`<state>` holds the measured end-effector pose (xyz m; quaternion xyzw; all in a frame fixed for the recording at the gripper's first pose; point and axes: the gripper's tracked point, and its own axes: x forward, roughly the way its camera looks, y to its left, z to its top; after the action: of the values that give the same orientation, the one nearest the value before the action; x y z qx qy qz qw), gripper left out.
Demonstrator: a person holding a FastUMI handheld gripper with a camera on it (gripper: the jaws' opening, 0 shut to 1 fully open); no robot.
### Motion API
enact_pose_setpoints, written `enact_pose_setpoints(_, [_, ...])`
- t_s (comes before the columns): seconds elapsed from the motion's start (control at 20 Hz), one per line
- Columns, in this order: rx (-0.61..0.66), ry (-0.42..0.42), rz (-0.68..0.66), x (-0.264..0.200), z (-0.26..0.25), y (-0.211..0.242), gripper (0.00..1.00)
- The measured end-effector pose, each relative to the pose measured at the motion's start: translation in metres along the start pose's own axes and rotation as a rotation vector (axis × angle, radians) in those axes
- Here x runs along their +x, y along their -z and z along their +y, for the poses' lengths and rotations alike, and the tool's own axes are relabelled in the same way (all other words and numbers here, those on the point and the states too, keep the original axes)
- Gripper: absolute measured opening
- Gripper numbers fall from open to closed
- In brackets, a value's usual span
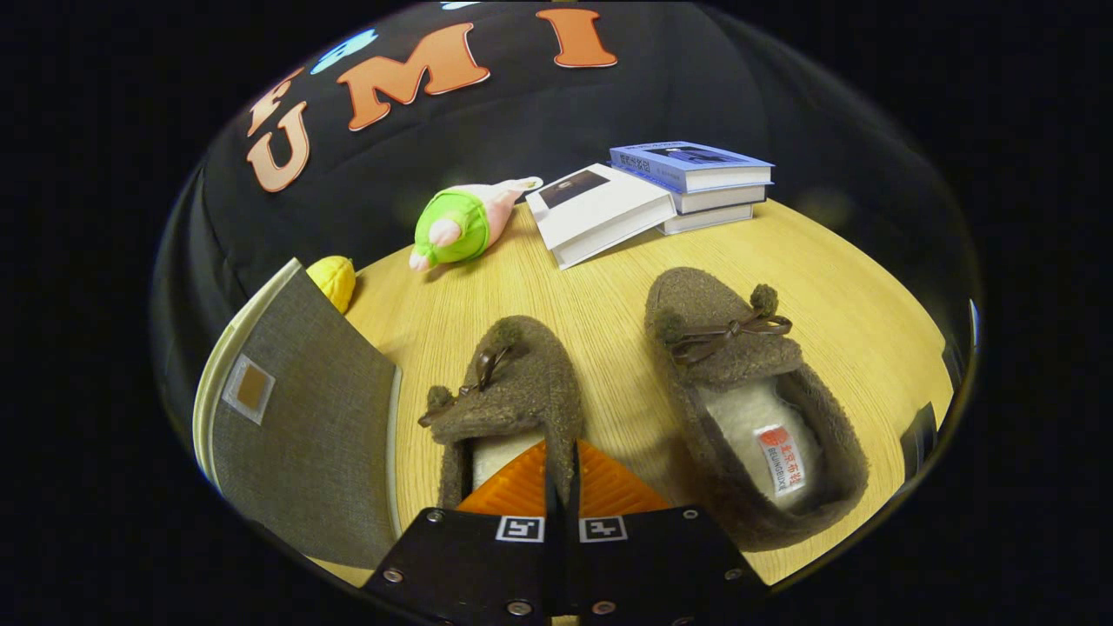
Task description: Open the storage box then place both shoes into the box .Put the left shoe in first, then the right shoe, with the right side of both shoes facing outward in a uniform manner.
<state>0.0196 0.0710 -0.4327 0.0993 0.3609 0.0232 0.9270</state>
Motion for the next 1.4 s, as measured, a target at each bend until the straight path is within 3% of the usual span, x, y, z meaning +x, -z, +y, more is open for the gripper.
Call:
enact_pose_setpoints(0.45, [0.051, -0.041, -0.056, -0.032, 0.025, -0.043, 0.00])
enact_pose_setpoints(0.8, [0.101, -0.095, -0.147, -0.081, 0.059, -0.105, 0.00])
enact_pose_setpoints(1.15, [0.143, -0.212, -0.229, -0.132, 0.134, -0.150, 0.00])
enact_pose_setpoints(1.4, [0.139, -0.290, -0.191, -0.139, 0.204, -0.129, 0.00])
